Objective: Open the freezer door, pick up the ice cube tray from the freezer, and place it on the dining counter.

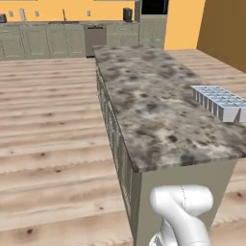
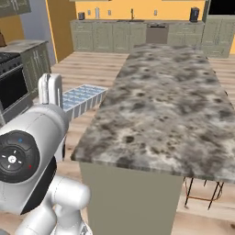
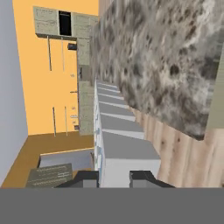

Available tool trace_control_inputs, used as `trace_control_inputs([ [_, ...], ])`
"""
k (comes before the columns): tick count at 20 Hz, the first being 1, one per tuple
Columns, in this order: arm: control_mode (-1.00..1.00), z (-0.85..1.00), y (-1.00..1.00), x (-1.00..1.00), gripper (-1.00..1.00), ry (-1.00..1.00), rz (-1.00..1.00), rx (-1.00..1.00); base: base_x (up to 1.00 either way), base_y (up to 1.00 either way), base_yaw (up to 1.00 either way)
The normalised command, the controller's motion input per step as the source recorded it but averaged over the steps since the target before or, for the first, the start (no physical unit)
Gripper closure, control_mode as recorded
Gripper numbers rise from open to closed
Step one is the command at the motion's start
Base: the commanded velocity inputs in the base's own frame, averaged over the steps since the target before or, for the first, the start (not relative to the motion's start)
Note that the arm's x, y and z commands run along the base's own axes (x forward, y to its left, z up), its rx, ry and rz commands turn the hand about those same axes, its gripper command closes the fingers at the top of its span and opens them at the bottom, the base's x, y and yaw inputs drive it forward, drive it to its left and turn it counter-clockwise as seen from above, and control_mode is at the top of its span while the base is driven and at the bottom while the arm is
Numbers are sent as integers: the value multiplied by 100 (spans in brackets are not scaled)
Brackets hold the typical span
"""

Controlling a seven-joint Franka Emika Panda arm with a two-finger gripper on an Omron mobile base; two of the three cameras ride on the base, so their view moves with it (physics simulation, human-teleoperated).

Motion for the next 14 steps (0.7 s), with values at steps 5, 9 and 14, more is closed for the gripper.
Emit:
trace_control_inputs([
  [5,100,0,0,0,100,0,0,0,36,-100,21],
  [9,100,0,0,0,100,0,0,0,61,-100,29],
  [14,100,0,0,0,100,0,0,0,66,-94,25],
])
